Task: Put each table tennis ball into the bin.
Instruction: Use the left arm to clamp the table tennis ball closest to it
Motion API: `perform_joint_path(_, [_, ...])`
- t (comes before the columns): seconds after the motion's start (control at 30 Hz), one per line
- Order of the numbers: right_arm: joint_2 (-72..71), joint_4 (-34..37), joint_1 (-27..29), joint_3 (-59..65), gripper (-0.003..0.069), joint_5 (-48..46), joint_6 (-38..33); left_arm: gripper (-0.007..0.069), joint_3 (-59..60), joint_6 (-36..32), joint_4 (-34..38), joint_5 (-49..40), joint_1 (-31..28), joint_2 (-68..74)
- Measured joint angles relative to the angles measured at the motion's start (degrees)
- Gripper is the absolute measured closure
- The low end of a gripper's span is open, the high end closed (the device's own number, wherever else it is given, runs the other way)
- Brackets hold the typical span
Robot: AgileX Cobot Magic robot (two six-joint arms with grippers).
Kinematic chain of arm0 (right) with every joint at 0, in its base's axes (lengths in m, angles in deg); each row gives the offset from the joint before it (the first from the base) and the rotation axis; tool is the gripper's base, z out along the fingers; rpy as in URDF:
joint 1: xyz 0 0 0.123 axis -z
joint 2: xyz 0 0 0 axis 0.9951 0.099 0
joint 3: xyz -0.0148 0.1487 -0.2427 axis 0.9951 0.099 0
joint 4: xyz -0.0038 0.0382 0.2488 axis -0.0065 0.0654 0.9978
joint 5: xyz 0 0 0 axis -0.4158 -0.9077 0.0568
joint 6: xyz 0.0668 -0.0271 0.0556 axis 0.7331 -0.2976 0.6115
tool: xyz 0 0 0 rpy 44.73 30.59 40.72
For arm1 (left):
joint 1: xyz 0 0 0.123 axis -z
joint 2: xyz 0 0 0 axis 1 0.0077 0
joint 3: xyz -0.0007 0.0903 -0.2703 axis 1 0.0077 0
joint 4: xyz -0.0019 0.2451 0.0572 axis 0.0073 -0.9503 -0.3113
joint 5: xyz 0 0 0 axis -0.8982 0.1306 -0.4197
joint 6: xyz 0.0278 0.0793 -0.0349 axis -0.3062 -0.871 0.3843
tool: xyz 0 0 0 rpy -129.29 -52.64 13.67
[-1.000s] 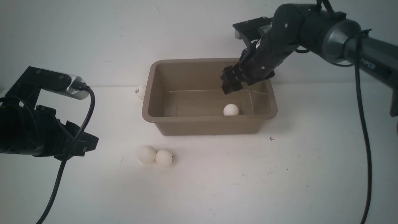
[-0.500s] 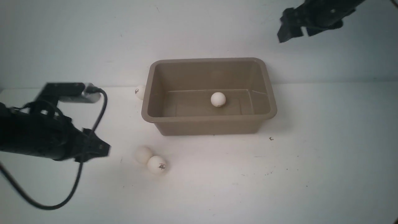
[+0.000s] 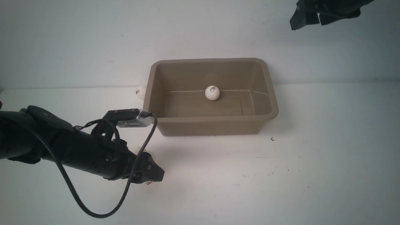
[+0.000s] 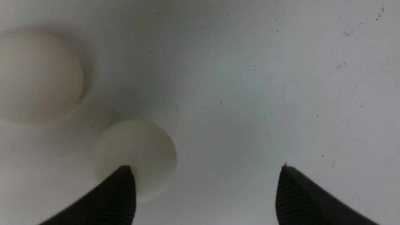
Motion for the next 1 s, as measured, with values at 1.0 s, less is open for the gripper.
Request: perform_joint_path(1.0, [0.0, 1.8, 0.0, 0.0, 0.0081, 0.0, -0.3, 0.0082, -0.1, 0.0, -0.7, 7.9, 2.4, 3.9])
